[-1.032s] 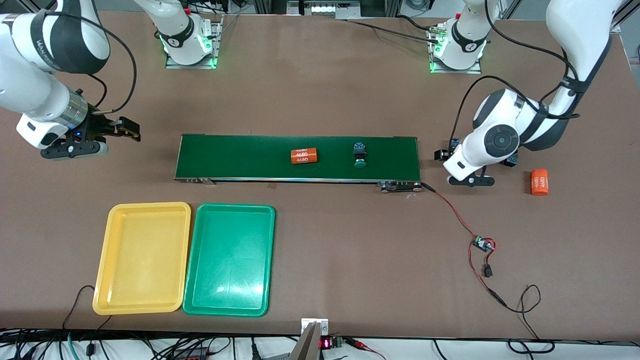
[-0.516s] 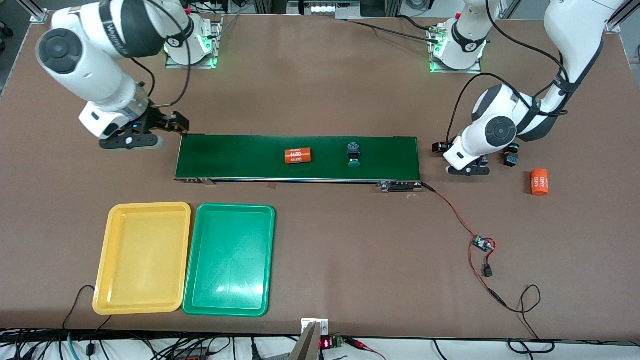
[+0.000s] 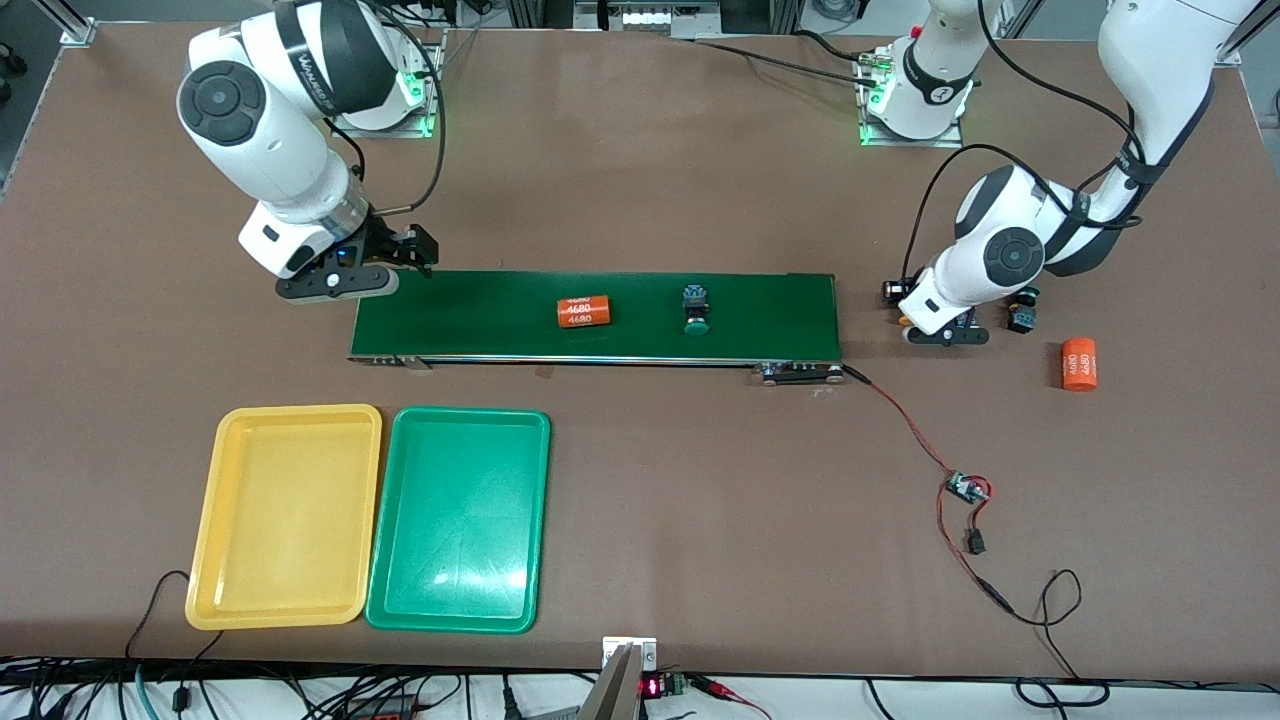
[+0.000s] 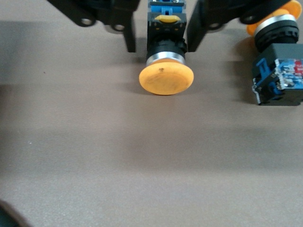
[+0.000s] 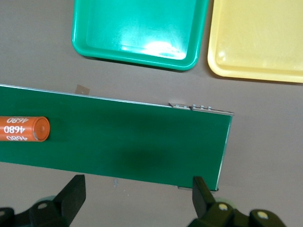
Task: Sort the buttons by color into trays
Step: 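Grasp the yellow-cap button with the left gripper while the right gripper lowers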
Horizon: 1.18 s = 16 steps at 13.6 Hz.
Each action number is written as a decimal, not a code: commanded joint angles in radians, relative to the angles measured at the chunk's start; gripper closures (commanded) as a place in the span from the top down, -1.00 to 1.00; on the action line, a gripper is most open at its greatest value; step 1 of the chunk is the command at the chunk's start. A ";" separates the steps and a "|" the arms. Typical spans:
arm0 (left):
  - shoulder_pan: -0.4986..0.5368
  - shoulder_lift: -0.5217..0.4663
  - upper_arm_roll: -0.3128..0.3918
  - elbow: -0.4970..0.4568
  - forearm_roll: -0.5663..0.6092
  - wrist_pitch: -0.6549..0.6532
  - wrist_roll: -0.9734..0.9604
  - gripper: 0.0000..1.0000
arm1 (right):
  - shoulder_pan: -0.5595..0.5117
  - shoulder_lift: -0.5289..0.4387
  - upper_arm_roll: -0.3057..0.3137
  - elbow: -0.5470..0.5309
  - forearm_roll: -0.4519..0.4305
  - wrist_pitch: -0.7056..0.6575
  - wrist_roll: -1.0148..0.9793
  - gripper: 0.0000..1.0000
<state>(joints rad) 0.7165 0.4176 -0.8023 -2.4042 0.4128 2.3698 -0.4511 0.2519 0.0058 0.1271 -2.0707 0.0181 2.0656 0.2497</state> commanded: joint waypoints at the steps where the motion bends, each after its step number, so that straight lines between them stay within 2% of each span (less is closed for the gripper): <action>1: 0.023 -0.008 -0.018 0.000 0.024 0.008 0.012 -0.62 | 0.012 -0.006 -0.009 -0.002 0.005 0.008 0.009 1.00; 4: 0.021 -0.051 -0.076 0.072 0.024 -0.068 0.012 -0.61 | 0.009 -0.016 -0.011 0.004 -0.006 -0.021 0.006 1.00; 7: 0.005 -0.037 -0.171 0.268 0.023 -0.271 0.028 -0.53 | -0.005 -0.015 -0.018 0.007 -0.016 -0.021 -0.006 1.00; 9: -0.043 -0.002 -0.195 0.379 0.011 -0.374 0.034 -0.53 | -0.008 -0.007 -0.018 0.018 -0.017 -0.013 0.006 1.00; 11: -0.173 0.016 -0.199 0.459 0.006 -0.400 -0.025 -0.54 | -0.028 0.002 -0.021 0.041 -0.017 -0.022 -0.006 1.00; 13: -0.254 0.081 -0.198 0.513 0.006 -0.400 -0.131 -0.54 | -0.036 -0.001 -0.021 0.041 -0.015 -0.025 -0.006 1.00; 16: -0.322 0.160 -0.198 0.516 0.015 -0.388 -0.253 -0.55 | -0.030 0.014 -0.020 0.046 -0.013 -0.041 0.008 1.00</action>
<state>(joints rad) 0.4183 0.4872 -1.0003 -1.9302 0.4144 1.9984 -0.6487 0.2225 0.0058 0.1029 -2.0457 0.0117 2.0453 0.2490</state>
